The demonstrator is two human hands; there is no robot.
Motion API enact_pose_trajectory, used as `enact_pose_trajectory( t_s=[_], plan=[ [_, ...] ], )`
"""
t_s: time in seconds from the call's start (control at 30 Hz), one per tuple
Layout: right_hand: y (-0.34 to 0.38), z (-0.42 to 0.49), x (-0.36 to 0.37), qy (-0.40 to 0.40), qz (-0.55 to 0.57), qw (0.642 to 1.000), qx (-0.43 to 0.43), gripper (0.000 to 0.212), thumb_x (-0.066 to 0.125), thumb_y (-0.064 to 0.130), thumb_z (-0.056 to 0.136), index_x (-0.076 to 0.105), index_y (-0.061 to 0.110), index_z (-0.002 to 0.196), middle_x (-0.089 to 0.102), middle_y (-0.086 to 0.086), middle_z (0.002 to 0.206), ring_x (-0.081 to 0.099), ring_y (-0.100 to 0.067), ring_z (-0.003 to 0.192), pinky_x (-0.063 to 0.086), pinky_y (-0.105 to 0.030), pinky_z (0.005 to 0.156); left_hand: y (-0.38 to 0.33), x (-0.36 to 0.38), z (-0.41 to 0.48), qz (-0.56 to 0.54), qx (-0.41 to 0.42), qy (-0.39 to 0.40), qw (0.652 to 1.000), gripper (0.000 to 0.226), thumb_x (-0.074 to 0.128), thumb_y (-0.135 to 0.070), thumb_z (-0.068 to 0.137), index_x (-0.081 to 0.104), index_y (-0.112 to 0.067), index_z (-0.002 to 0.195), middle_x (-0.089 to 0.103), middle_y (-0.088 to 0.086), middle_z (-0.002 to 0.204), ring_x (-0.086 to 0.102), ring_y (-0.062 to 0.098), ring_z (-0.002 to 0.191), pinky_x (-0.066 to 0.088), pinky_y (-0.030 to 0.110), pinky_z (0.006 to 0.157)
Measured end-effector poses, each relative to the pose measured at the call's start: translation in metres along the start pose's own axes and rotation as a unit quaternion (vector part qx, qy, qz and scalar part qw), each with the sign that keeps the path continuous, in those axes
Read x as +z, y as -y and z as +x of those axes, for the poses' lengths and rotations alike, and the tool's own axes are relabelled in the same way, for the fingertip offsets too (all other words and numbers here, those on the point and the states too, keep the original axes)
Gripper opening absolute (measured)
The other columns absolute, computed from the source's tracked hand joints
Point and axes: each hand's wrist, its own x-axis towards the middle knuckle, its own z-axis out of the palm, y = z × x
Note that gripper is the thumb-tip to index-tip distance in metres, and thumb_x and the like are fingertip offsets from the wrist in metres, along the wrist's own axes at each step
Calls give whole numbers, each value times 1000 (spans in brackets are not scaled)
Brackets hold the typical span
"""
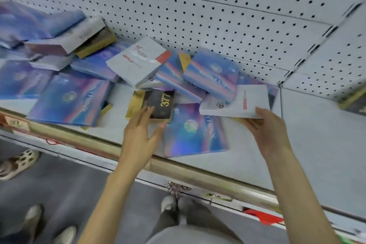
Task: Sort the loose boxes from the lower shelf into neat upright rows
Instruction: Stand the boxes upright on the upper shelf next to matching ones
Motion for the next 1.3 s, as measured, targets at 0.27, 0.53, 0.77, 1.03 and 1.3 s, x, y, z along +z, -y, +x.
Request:
enact_pose_trajectory(
  t_s=[0.27,0.53,0.77,1.03,1.3],
  plan=[
    [9,-55,-5,-21,26,999,-9,28,51,-3,86,60,0,112,73,-11,99,69,-28,96,60,-35,77,15,16,-6,36,2,45,998,80,20,-70,82,38,-22,145,22,-1,158,13,12,146,7,29,116],
    [5,-110,-35,-31,54,998,-2,42,48,-3,86,55,5,126,68,-10,117,65,-25,110,58,-36,82,-74,12,-34,-286,-90,60,952,39,43,-54,88,58,-32,117,59,-18,120,49,-21,105,32,-3,83],
    [-10,-124,-23,30,137,990,20,52,49,-12,68,59,8,115,70,-8,112,66,-25,109,58,-37,84,-125,46,-50,-398,-119,240,877,52,57,-58,84,49,-27,125,65,-8,116,61,1,107,47,26,99],
    [-26,-134,-2,123,-27,990,59,48,69,14,73,59,11,120,72,-11,110,69,-27,101,58,-32,73,-124,33,-31,-547,-244,90,796,25,49,-26,96,60,-17,117,73,2,106,70,18,96,56,24,69],
    [-30,-82,24,-10,-55,998,27,17,60,10,91,62,4,107,70,-20,97,70,-28,82,58,-33,78,-75,-16,-11,-540,-301,-35,785,30,44,-47,96,59,-32,117,74,0,99,71,20,80,56,40,69]
  ],
)
